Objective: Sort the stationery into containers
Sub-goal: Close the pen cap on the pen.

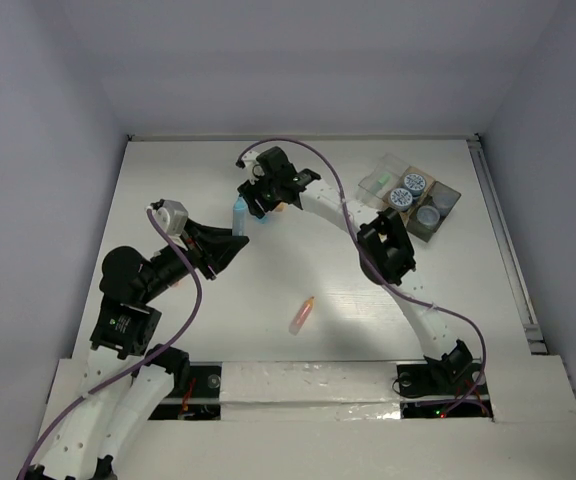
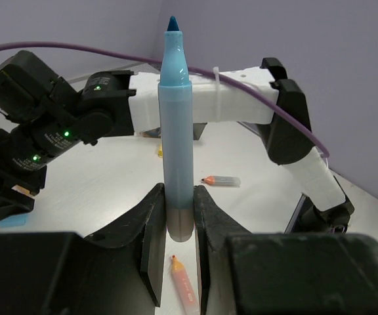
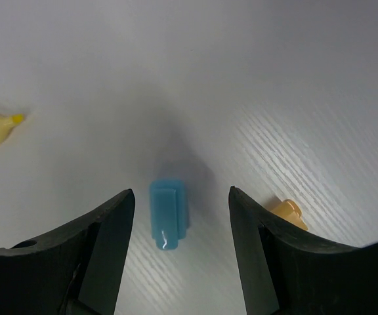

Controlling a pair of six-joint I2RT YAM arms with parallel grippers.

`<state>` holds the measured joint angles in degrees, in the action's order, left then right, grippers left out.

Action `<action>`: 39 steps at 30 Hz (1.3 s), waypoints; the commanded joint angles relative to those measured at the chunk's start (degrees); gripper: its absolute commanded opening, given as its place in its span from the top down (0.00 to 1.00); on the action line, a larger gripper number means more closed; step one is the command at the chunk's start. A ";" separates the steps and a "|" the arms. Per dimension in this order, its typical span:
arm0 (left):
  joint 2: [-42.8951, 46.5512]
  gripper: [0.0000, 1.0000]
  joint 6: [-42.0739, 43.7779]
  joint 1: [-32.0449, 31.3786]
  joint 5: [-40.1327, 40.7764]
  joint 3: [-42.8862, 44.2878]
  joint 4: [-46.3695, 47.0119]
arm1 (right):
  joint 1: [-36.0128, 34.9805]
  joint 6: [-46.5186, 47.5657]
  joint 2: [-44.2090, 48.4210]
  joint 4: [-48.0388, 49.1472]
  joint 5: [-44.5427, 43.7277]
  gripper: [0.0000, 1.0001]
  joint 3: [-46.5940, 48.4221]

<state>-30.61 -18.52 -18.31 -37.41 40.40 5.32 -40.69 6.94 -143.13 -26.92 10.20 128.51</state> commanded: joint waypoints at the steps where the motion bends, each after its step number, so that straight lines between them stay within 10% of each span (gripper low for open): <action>1: 0.38 1.00 0.33 -0.33 -0.03 0.82 2.15 | -1.41 3.08 -3.47 -5.69 -5.27 0.35 6.04; 14: -0.06 1.00 0.51 -0.33 0.41 0.82 2.15 | -4.40 3.69 -4.87 -5.60 -9.05 0.49 3.77; 20: 0.11 1.00 0.77 -0.33 2.69 1.08 1.27 | -5.02 0.81 -6.02 -6.14 -9.84 0.92 6.23; 39: -0.84 1.00 -4.06 -0.33 11.65 -3.84 -8.31 | -3.70 -31.36 47.39 26.91 -18.65 0.98 -34.46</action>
<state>-29.63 -21.82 -18.31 -28.62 37.17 -0.03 -44.62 -16.69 -99.94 -7.70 -7.84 97.69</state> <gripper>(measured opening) 0.146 0.321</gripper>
